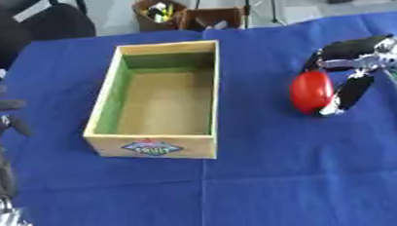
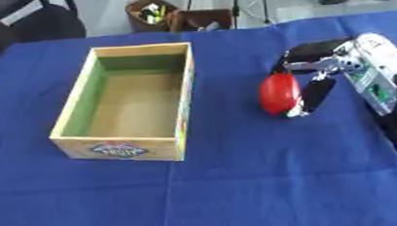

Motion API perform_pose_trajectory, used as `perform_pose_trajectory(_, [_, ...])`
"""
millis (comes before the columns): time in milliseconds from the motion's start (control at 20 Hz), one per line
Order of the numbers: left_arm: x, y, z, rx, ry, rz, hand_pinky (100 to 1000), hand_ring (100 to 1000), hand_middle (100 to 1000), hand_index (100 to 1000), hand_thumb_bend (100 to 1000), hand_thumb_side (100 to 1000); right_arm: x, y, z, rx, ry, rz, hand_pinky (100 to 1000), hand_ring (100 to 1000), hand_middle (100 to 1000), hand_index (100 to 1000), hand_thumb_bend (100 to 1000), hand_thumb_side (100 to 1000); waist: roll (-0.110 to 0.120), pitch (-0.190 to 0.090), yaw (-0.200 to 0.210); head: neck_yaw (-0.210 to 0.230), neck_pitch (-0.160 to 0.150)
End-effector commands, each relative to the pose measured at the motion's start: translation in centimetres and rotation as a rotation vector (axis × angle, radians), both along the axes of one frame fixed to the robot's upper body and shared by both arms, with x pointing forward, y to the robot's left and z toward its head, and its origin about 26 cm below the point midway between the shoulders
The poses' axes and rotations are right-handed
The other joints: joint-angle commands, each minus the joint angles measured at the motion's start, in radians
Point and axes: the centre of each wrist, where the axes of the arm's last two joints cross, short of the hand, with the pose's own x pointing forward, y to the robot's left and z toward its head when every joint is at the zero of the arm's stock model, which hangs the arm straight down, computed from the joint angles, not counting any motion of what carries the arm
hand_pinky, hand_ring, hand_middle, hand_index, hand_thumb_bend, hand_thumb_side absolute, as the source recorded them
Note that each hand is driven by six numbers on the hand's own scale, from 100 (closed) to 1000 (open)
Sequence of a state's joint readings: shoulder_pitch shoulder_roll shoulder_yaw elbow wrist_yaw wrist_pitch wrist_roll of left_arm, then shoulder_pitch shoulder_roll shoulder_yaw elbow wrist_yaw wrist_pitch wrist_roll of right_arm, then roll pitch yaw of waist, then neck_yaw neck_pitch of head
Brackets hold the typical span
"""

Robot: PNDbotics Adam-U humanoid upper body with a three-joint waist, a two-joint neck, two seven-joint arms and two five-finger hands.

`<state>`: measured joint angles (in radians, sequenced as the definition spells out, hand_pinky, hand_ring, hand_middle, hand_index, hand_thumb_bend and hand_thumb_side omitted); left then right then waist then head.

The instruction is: Pick up objects on the table and place them in the box.

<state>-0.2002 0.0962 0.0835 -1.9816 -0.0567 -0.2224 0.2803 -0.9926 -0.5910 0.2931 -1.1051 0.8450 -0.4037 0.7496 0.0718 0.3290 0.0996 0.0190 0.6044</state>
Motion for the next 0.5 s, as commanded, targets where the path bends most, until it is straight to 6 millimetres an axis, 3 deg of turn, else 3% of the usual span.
perform_pose_trajectory(50, [-0.2, 0.0, 0.7, 0.014, -0.026, -0.006, 276, 530, 585, 681, 100, 929, -0.5, 0.2, 2.8, -0.095, 0.038, 0.108, 683, 666, 436, 556, 136, 493, -0.003, -0.017, 0.0, 0.003, -0.004])
perform_pose_trajectory(150, [-0.2, 0.0, 0.7, 0.014, -0.025, -0.006, 276, 530, 585, 681, 100, 929, -0.9, 0.5, 3.6, -0.056, 0.019, 0.111, 673, 653, 426, 546, 100, 519, -0.003, -0.018, 0.0, 0.004, -0.005])
perform_pose_trajectory(500, [-0.2, 0.0, 0.7, 0.014, -0.023, -0.006, 276, 531, 585, 681, 100, 928, -2.5, 2.1, 7.0, 0.072, -0.088, 0.15, 629, 605, 374, 496, 100, 588, -0.005, -0.02, -0.002, 0.002, -0.007])
